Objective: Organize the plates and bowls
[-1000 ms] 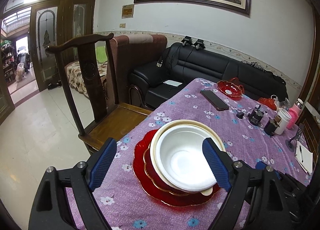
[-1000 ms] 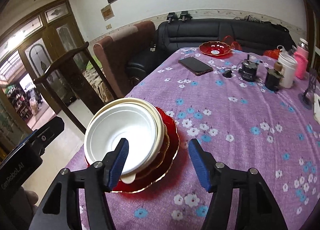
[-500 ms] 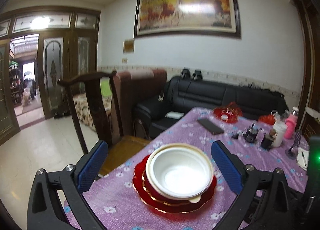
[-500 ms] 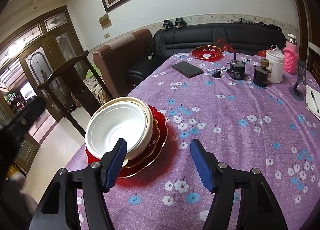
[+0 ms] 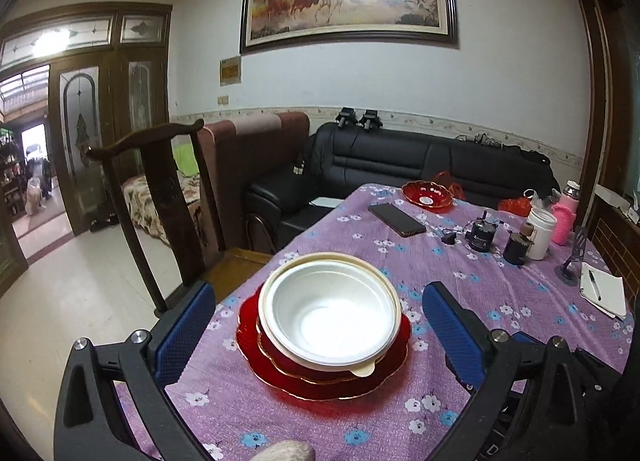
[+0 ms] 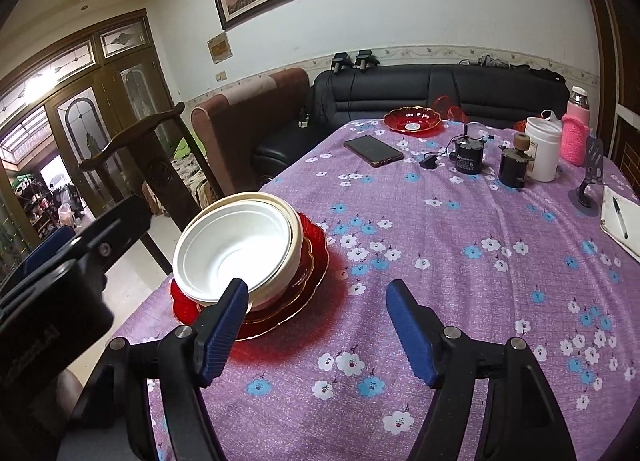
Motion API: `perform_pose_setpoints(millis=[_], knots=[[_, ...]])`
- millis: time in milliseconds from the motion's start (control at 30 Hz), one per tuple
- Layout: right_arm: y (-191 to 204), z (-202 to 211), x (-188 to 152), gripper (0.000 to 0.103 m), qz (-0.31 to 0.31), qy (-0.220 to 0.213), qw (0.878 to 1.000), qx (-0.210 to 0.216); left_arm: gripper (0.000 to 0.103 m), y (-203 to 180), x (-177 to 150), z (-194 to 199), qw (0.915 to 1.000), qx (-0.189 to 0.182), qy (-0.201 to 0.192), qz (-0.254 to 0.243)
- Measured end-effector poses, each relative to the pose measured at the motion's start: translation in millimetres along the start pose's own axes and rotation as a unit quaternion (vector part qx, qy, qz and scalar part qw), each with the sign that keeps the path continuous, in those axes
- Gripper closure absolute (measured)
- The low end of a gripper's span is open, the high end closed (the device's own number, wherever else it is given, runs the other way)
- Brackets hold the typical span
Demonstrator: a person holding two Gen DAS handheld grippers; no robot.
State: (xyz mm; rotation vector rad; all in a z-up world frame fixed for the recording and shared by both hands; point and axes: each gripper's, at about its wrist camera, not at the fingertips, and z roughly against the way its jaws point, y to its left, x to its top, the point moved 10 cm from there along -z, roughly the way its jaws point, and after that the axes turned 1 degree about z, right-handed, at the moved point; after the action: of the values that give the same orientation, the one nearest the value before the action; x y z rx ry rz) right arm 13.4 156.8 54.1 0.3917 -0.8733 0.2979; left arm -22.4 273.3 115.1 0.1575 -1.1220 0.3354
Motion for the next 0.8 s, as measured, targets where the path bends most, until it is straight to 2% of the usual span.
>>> perform_pose_setpoints(millis=[333,467,800], knots=[[15,-4,-11,0.020,0.002,0.004,1.000,-0.006,0.000,8,-19,-22,0.9979,-0.015,0.059,0.021],[21,-12,-22,0.020,0.001,0.019,1.000,-0.003,0.000,14,-26,-29,0.9963,-0.014,0.082,0.022],[30,-21,-26,0.020,0.015,0.027,0.999,-0.012,0.000,34,-27,-39,0.9951,-0.009,0.089,0.041]])
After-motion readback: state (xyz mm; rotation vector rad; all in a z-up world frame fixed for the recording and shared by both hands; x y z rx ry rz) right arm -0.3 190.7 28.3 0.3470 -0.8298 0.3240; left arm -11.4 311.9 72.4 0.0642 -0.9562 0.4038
